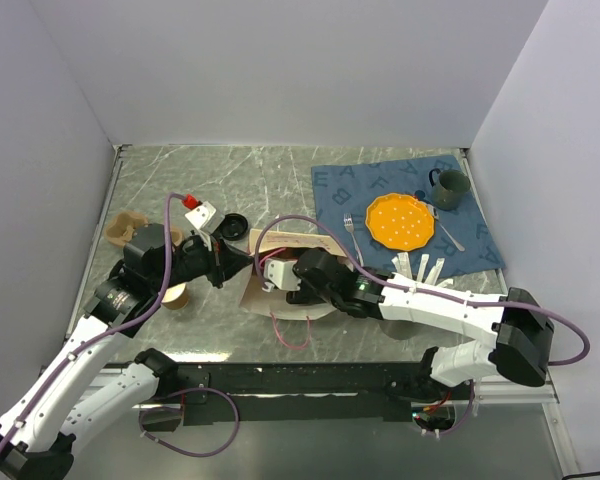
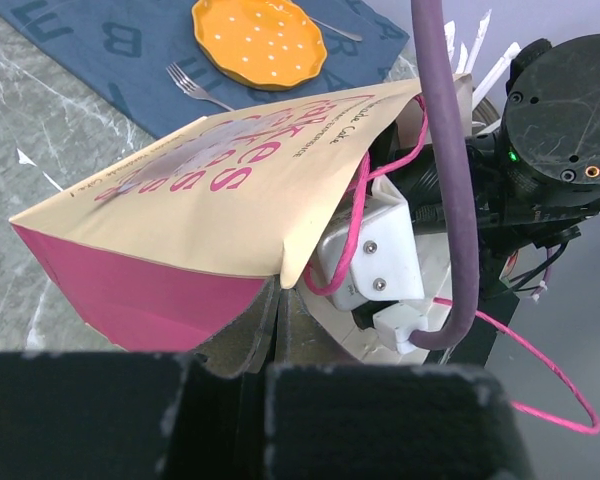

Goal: Pack the takeout coffee

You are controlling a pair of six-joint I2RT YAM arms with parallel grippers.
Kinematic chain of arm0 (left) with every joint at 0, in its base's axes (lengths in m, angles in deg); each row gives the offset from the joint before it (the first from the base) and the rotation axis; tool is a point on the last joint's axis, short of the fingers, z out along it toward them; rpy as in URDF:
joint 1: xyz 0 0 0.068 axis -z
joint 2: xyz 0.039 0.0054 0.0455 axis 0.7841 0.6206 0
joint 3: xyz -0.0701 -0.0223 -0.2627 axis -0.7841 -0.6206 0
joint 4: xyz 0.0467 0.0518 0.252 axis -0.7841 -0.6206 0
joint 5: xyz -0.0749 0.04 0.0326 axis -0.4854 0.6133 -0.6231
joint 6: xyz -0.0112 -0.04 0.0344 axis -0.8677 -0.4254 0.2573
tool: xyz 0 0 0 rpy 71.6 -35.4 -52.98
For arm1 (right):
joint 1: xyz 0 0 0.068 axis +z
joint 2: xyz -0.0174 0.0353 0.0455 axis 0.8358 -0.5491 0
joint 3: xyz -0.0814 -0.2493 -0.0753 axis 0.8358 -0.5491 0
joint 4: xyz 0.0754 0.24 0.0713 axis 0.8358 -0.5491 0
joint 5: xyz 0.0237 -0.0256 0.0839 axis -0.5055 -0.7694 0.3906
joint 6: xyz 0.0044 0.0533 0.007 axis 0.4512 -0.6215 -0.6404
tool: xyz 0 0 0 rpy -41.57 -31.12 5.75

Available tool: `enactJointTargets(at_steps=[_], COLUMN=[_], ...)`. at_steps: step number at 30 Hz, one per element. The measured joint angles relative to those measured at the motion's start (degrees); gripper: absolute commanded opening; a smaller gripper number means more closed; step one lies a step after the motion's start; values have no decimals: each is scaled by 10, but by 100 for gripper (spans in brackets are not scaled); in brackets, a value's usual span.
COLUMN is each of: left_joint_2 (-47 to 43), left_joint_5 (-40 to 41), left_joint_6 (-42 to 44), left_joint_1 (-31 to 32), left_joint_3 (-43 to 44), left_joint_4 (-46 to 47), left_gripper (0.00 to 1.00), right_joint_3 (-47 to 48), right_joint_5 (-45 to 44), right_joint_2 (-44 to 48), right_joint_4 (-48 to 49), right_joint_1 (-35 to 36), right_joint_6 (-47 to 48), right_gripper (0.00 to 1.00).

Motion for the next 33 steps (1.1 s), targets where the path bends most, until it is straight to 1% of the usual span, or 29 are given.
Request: enactJointTargets(at_steps=[12, 25, 33], left_joint_2=[5, 34, 35], left_joint_5=[1, 21, 23], left_joint_6=[-6, -69, -83], left_joint_1=[0, 0, 0], left_joint_3=[2, 24, 24], left_joint_4=[-9, -10, -10], left_gripper=[1, 1, 1], right_joint_3=[0, -19, -21], right_joint_5=[-24, -40, -32], right_joint_2=[-11, -11, -17], right_joint_4=[18, 57, 69], right_joint_1=[0, -1, -13], right_joint_6=[-3, -4, -14], right_gripper=[47, 48, 48])
